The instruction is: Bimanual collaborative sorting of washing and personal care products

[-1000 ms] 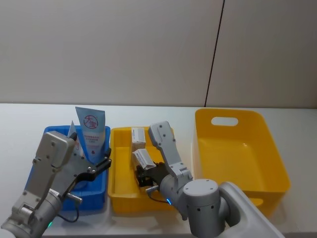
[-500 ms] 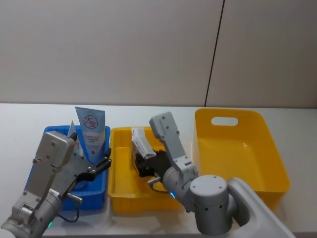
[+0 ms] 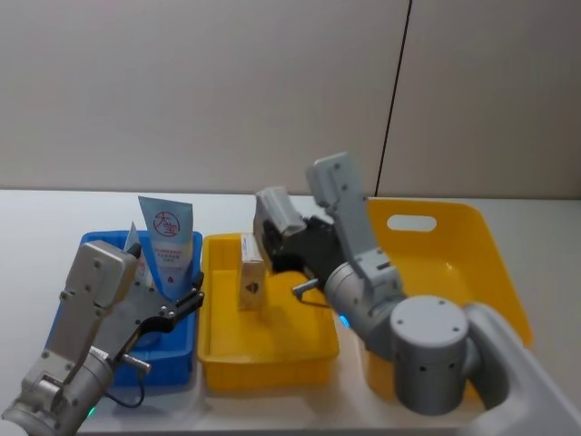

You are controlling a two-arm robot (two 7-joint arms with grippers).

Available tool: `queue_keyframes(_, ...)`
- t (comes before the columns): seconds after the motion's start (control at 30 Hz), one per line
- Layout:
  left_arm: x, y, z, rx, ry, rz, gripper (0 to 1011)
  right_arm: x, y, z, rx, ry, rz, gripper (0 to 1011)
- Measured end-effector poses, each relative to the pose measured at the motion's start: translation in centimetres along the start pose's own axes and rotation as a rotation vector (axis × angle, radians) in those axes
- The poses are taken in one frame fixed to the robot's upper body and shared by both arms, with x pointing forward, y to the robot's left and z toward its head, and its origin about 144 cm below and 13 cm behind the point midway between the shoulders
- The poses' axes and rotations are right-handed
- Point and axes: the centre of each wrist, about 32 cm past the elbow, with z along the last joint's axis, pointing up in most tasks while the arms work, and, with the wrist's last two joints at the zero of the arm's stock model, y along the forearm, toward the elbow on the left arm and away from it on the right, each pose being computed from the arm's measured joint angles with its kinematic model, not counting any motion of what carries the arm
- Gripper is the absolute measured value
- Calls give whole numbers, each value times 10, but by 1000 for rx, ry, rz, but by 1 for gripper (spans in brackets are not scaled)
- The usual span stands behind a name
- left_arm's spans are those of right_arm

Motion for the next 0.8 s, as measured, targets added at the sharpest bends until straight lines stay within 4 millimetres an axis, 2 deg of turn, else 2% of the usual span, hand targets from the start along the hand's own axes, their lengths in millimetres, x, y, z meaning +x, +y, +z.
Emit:
queue_keyframes(0.17,0,0,0,0,0,0,1001,10,-18,15,65,-14,-44,375)
queue_keyframes(0.37,0,0,0,0,0,0,1001,20,-36,23,94,-27,-112,375)
queue_keyframes(0.57,0,0,0,0,0,0,1001,29,-49,23,78,-33,-177,375)
queue_keyframes(0.8,0,0,0,0,0,0,1001,44,-59,13,8,-37,-265,377)
